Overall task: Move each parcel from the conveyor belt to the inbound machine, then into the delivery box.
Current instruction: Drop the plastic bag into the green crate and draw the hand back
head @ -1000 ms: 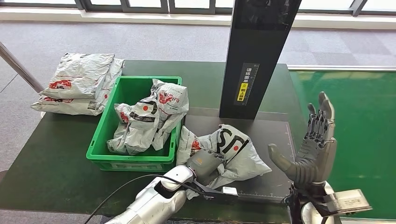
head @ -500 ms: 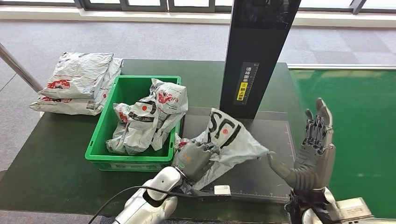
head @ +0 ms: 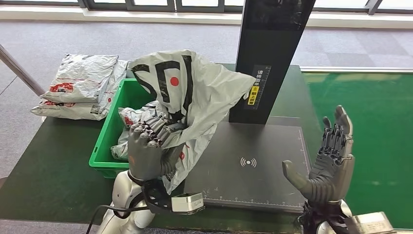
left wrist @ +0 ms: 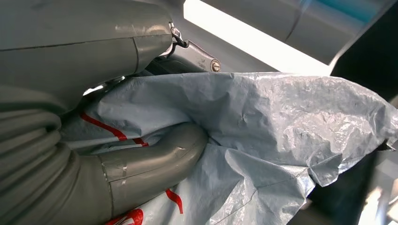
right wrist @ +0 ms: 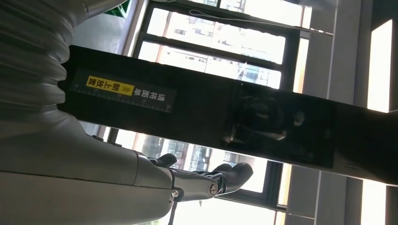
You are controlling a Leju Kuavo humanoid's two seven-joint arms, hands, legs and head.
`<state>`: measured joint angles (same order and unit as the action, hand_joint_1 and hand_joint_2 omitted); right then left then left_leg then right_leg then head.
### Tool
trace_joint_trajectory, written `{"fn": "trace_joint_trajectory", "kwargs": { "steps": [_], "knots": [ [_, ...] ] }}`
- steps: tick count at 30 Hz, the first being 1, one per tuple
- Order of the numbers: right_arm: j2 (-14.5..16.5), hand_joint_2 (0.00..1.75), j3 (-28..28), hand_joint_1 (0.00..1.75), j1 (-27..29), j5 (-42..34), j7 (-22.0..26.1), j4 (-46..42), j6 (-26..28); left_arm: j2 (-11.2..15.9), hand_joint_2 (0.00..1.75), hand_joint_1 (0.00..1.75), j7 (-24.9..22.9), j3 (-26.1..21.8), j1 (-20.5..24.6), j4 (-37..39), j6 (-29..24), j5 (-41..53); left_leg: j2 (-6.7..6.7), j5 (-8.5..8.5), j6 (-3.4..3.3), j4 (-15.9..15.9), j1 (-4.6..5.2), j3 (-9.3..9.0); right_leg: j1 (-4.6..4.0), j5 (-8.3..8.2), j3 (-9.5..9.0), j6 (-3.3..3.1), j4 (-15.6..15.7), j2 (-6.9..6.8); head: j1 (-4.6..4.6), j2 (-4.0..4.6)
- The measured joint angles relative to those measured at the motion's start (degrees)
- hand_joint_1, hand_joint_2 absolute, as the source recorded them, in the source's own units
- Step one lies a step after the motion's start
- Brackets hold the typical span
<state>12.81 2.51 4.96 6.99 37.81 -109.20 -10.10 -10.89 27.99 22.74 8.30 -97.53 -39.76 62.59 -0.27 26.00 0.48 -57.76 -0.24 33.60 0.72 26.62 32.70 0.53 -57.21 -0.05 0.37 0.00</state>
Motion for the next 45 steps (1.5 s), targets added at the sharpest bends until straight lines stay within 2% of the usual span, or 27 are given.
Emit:
{"fn": "trace_joint_trajectory", "kwargs": {
  "steps": [2, 4, 6, 8, 13, 17, 20, 24, 36, 37, 38, 40, 41, 42, 44, 45],
  "knots": [
    [-0.01, 1.75, 0.00, 0.00, 0.10, -0.40, 0.15, -0.05, 0.50, -1.98, 1.75, 1.75, 4.62, -3.40, -0.46, -2.86, -0.08, -2.88, 0.00, 0.00, 0.00, 0.00, 0.01, 0.00, 0.01, 0.00, 0.00, 0.00, 0.01, 0.00, 0.00, 0.00],
    [-0.02, 1.75, 0.00, 0.00, 0.29, -0.77, 0.26, -0.12, 0.93, -3.82, 1.75, 1.75, 6.46, -6.59, -0.63, -5.09, -0.09, -4.22, 0.00, 0.00, 0.00, 0.00, 0.01, -0.01, 0.00, 0.00, 0.00, 0.00, 0.01, 0.00, -0.01, 0.00],
    [-0.05, 1.75, 0.00, 0.00, 0.56, -1.20, 0.40, -0.15, 1.29, -5.14, 1.75, 1.75, 5.86, -9.47, -0.63, -6.33, -0.10, -2.84, 0.00, 0.00, 0.00, 0.00, 0.00, -0.02, 0.00, 0.00, 0.01, 0.00, 0.01, 0.00, -0.01, 0.00],
    [-0.14, 1.75, 0.00, 0.00, 0.81, -1.60, 0.54, -0.15, 1.66, -5.64, 1.75, 1.75, 2.55, -11.65, -0.19, -6.16, -0.10, 0.01, 0.00, 0.00, 0.00, 0.00, 0.00, -0.03, -0.01, 0.00, 0.02, 0.00, 0.00, -0.01, -0.02, 0.00],
    [-0.52, 1.75, 0.01, 0.00, 1.04, -2.18, 0.52, -0.29, 2.25, -3.88, 1.75, 1.75, -12.09, -13.16, 4.72, 1.04, 1.70, 1.97, -0.01, -0.06, 0.05, 0.00, -0.01, -0.04, -0.02, -0.04, 0.02, -0.03, -0.03, -0.03, -0.02, -0.01],
    [-0.62, 1.75, 0.00, 0.00, 1.59, -2.20, 0.19, -1.35, 1.98, -1.93, 1.75, 1.75, -18.40, -13.69, 8.94, 10.33, 7.33, -0.84, -0.01, -0.11, 0.05, 0.00, -0.01, -0.03, -0.01, -0.08, 0.03, -0.03, -0.03, -0.01, -0.01, -0.01],
    [-0.63, 1.75, 0.00, 0.00, 2.12, -2.19, 0.04, -2.23, 1.80, -1.17, 1.75, 1.75, -19.40, -13.97, 11.50, 16.89, 10.25, -2.55, -0.01, -0.11, 0.05, 0.00, -0.01, -0.02, -0.01, -0.10, 0.04, -0.04, -0.04, 0.02, -0.02, 0.00],
    [-0.63, 1.75, 0.01, 0.00, 2.37, -2.16, -0.08, -2.86, 1.71, -0.62, 1.75, 1.75, -19.60, -14.23, 13.65, 22.28, 11.09, -3.08, 0.00, -0.10, 0.05, 0.00, 0.00, -0.01, -0.01, -0.10, 0.05, -0.04, -0.03, 0.03, -0.02, 0.00],
    [-0.63, 1.75, 0.02, 0.00, 2.78, -2.11, -0.09, -3.34, 1.63, -0.04, 1.75, 1.75, -19.90, -14.28, 15.23, 26.82, 11.83, -3.13, 0.00, -0.10, 0.05, 0.00, -0.01, 0.00, -0.01, -0.08, 0.07, -0.04, -0.03, 0.02, -0.02, 0.00],
    [-0.64, 1.75, 0.02, 0.00, 2.77, -2.06, -0.10, -3.34, 1.50, -0.03, 1.75, 1.59, -20.26, -14.28, 15.42, 27.15, 12.58, -2.93, 0.00, -0.10, 0.05, 0.00, -0.01, 0.00, -0.01, -0.09, 0.06, -0.04, -0.03, 0.02, -0.01, -0.01],
    [-0.64, 1.75, 0.02, 0.00, 2.76, -1.96, -0.12, -3.33, 1.28, -0.01, 1.75, 1.21, -20.79, -14.28, 15.68, 27.66, 13.60, -2.57, 0.00, -0.10, 0.05, 0.00, -0.01, 0.00, -0.01, -0.09, 0.06, -0.04, -0.03, 0.02, -0.01, -0.01],
    [-0.66, 1.75, 0.02, 0.00, 2.69, -1.68, -0.17, -3.28, 0.70, 0.03, 1.75, 0.34, -22.23, -14.28, 16.41, 29.37, 15.92, -1.30, 0.00, -0.10, 0.05, 0.00, -0.01, 0.00, -0.01, -0.09, 0.05, -0.04, -0.03, 0.01, -0.01, 0.00],
    [-0.66, 1.75, 0.02, 0.00, 2.64, -1.49, -0.19, -3.21, 0.40, 0.06, 1.31, 0.05, -23.04, -14.28, 16.75, 30.46, 16.97, -0.45, 0.00, -0.10, 0.05, 0.00, -0.01, 0.00, -0.01, -0.09, 0.04, -0.04, -0.03, 0.01, -0.01, 0.00],
    [-0.66, 1.75, 0.02, 0.00, 2.56, -1.29, -0.20, -3.12, 0.15, 0.09, 0.87, 0.00, -23.81, -14.28, 17.04, 31.66, 17.84, 0.49, 0.00, -0.10, 0.05, 0.00, -0.01, 0.00, -0.01, -0.09, 0.05, -0.04, -0.03, 0.02, -0.02, 0.00],
    [-0.66, 1.75, 0.02, 0.00, 2.32, -0.95, -0.21, -2.90, -0.22, 0.14, 0.00, 0.00, -24.91, -14.28, 17.48, 34.08, 18.91, 2.16, 0.00, -0.10, 0.05, 0.00, -0.01, 0.00, -0.01, -0.10, 0.05, -0.04, -0.03, 0.03, -0.02, -0.01],
    [-0.66, 1.75, 0.02, 0.00, 2.19, -0.83, -0.21, -2.80, -0.37, 0.15, 0.00, 0.00, -25.36, -14.28, 17.65, 35.28, 19.33, 2.84, 0.00, -0.10, 0.05, 0.00, -0.01, 0.00, -0.01, -0.10, 0.05, -0.04, -0.03, 0.03, -0.02, -0.01]
  ]
}}
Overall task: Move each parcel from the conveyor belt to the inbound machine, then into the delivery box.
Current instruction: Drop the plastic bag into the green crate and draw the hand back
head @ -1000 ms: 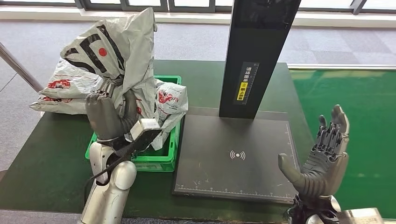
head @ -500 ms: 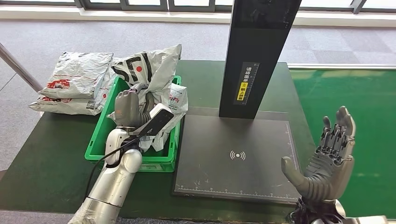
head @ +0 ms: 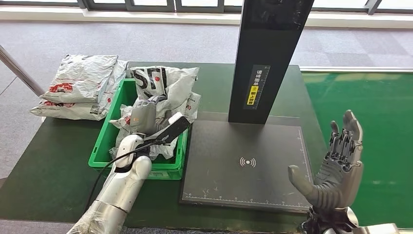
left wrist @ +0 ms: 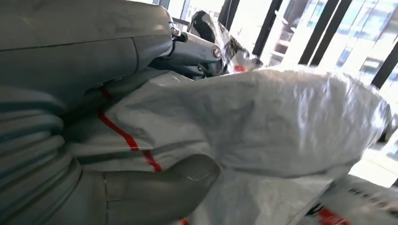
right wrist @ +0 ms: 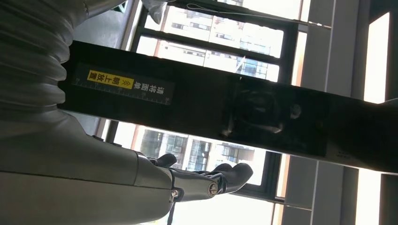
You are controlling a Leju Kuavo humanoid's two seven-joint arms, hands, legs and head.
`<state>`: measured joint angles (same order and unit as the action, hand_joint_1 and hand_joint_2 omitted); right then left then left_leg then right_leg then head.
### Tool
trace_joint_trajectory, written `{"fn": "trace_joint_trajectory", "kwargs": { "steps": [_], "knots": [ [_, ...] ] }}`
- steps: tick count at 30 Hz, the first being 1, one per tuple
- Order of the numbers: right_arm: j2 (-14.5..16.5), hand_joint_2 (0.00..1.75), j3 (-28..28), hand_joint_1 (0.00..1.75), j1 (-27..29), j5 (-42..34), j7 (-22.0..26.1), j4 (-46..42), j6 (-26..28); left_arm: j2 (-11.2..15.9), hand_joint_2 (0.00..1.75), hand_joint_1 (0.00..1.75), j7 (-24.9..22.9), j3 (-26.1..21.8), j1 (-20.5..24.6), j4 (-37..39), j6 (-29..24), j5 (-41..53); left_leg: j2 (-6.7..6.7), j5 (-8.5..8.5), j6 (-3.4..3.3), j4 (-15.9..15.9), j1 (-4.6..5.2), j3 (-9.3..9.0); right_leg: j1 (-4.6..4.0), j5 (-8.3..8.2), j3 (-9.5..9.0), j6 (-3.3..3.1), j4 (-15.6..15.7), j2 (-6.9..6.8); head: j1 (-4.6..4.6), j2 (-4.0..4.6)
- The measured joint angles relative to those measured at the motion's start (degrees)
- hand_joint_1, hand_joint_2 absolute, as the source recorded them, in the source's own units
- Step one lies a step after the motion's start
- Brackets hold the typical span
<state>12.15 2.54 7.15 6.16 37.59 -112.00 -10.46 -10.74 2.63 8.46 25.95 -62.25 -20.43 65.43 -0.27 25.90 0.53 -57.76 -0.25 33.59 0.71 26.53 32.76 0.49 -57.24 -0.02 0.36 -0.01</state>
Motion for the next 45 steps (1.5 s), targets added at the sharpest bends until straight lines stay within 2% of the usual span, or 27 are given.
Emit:
{"fn": "trace_joint_trajectory", "kwargs": {
  "steps": [7, 12, 25, 27, 29, 33, 35, 38, 42, 45],
  "knots": [
    [0.00, 1.75, 0.04, 0.00, -0.85, 0.56, -0.13, 0.57, -1.59, 0.20, 0.00, 0.00, -4.01, 0.14, 0.74, 6.42, 7.09, 5.46, -0.01, 0.00, 0.00, 0.00, 0.00, 0.00, 0.00, 0.01, -0.03, 0.00, 0.00, -0.02, 0.01, 0.01],
    [0.00, 1.75, 0.04, 0.00, -1.46, 1.07, -0.31, 1.09, -2.05, 0.46, 0.00, 0.00, -4.78, 0.22, 0.84, 8.18, 7.69, 6.57, -0.04, 0.00, 0.00, 0.00, 0.00, -0.04, 0.00, 0.03, -0.10, 0.02, 0.00, -0.08, 0.01, 0.01],
    [0.00, 1.75, 0.04, 0.00, -2.38, 1.39, -0.60, 2.47, -2.67, 1.16, 0.00, 0.00, -6.43, 0.23, -2.49, 5.09, 8.40, 7.80, -0.03, 0.00, 0.00, 0.00, 0.00, -0.09, 0.00, 0.02, -0.13, 0.01, -0.01, -0.06, 0.01, 0.01],
    [0.00, 1.75, 0.04, 0.00, -2.21, 1.26, -0.59, 2.50, -2.70, 1.24, 0.00, 0.00, -6.71, 0.24, -3.59, 3.57, 6.88, 8.10, -0.02, 0.00, 0.00, 0.00, -0.01, -0.10, -0.01, 0.02, -0.12, 0.01, -0.01, -0.04, 0.01, 0.01],
    [0.00, 1.75, 0.04, 0.00, -1.74, 0.95, -0.42, 2.46, -2.73, 1.31, 0.00, 0.00, -5.89, 0.24, -5.57, 0.86, 2.84, 6.30, 0.00, 0.00, 0.00, 0.00, -0.01, -0.07, -0.01, 0.02, -0.07, 0.00, -0.02, 0.00, 0.01, 0.01],
    [0.00, 1.75, 0.04, 0.00, -0.21, 0.39, 0.29, 2.16, -2.25, 1.43, 0.00, 0.00, 0.66, 0.23, -11.38, -9.44, -12.30, -4.33, 0.00, 0.05, 0.03, 0.00, -0.01, 0.02, -0.01, 0.05, 0.01, -0.01, -0.02, 0.03, 0.01, 0.01],
    [0.00, 1.75, 0.04, 0.00, 0.10, 0.36, 0.58, 2.15, -1.74, 1.54, 0.00, 0.00, 3.75, 0.22, -14.00, -14.87, -17.15, -8.34, -0.01, 0.10, 0.05, 0.00, -0.01, 0.02, -0.01, 0.11, 0.01, -0.02, -0.01, 0.00, 0.01, 0.01],
    [0.00, 1.75, 0.04, 0.00, 0.20, 0.36, 0.75, 2.15, -1.45, 1.69, 0.00, 0.00, 5.04, 0.22, -16.64, -20.21, -18.63, -9.77, -0.03, 0.12, 0.06, 0.00, -0.01, 0.02, -0.01, 0.16, -0.01, -0.03, 0.00, -0.05, 0.01, 0.01],
    [0.00, 1.75, 0.04, 0.00, 0.21, 0.28, 0.85, 2.15, -1.26, 1.69, 0.00, 0.00, 6.53, 0.10, -18.06, -23.40, -18.88, -10.80, -0.01, 0.12, 0.07, 0.00, -0.02, 0.01, -0.02, 0.14, -0.02, -0.04, -0.01, -0.04, 0.01, 0.01],
    [-0.02, 1.75, 0.04, 0.00, 0.20, -0.01, 1.03, 2.16, -0.54, 0.79, 0.00, 0.00, 14.48, -1.23, -19.18, -26.02, -19.31, -15.54, -0.01, 0.10, 0.08, 0.00, -0.02, 0.00, -0.02, 0.13, -0.03, -0.05, -0.02, -0.03, 0.01, 0.01]
  ]
}}
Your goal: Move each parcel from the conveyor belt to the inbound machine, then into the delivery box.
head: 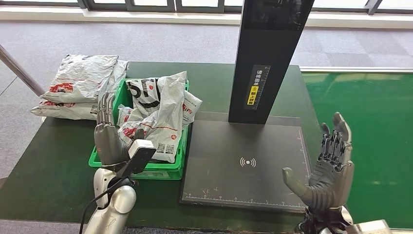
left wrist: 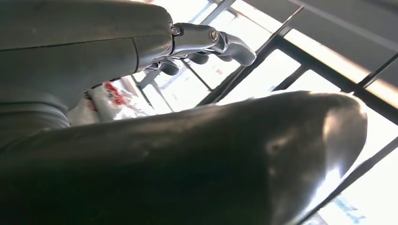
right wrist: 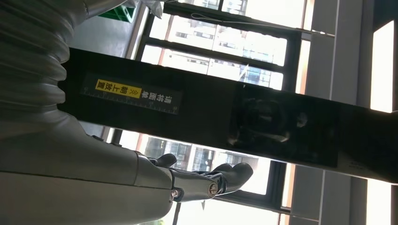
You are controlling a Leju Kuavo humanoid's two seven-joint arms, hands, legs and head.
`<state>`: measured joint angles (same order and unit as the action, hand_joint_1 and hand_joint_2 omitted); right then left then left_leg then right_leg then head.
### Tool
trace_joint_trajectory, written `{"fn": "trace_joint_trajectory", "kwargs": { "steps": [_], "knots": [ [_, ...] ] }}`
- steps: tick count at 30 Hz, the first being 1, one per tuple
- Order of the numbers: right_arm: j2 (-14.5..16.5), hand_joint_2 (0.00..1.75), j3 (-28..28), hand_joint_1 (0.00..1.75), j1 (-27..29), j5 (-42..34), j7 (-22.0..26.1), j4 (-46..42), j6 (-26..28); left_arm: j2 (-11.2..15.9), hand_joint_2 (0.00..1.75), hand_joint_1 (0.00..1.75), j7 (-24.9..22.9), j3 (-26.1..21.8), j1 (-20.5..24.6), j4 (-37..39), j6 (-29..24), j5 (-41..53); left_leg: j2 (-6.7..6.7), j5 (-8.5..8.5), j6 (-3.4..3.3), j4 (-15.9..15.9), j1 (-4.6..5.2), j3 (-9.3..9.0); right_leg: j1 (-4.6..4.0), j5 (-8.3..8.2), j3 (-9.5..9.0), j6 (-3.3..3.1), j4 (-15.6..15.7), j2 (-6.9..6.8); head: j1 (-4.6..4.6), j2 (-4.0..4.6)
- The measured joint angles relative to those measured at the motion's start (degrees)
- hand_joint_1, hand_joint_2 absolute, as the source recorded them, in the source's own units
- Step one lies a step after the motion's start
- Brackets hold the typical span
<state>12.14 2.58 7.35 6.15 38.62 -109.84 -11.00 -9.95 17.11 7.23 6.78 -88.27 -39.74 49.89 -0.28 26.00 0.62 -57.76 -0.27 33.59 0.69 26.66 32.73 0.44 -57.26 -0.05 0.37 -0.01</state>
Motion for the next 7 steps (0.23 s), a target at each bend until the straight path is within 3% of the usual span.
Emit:
{"fn": "trace_joint_trajectory", "kwargs": {
  "steps": [4, 6, 7],
  "knots": [
    [-0.22, 0.00, -0.08, 0.00, -0.31, 0.31, 0.54, 0.24, 1.89, -1.97, 0.00, 0.00, 11.84, -1.67, -1.98, -5.10, -0.18, -11.41, -0.01, 0.00, 0.00, 0.00, 0.00, 0.01, 0.00, 0.00, -0.01, 0.00, 0.00, 0.00, -0.01, 0.01],
    [-0.53, 0.87, -0.26, 0.00, -0.61, 0.65, 0.64, 0.40, 3.07, -2.27, 0.00, 0.00, 15.60, -1.66, -2.78, -7.39, -0.20, -17.69, -0.01, 0.01, 0.00, 0.00, 0.00, 0.01, 0.00, 0.01, -0.01, 0.00, 0.01, -0.01, -0.01, 0.01],
    [-0.62, 1.16, -0.31, 0.00, -0.69, 0.70, 0.65, 0.44, 3.37, -2.31, 0.00, 0.00, 16.46, -1.63, -2.97, -7.96, -0.20, -19.32, -0.01, 0.01, 0.00, 0.00, 0.00, 0.00, 0.00, 0.01, 0.00, 0.00, 0.01, -0.01, -0.01, 0.01]
  ]
}}
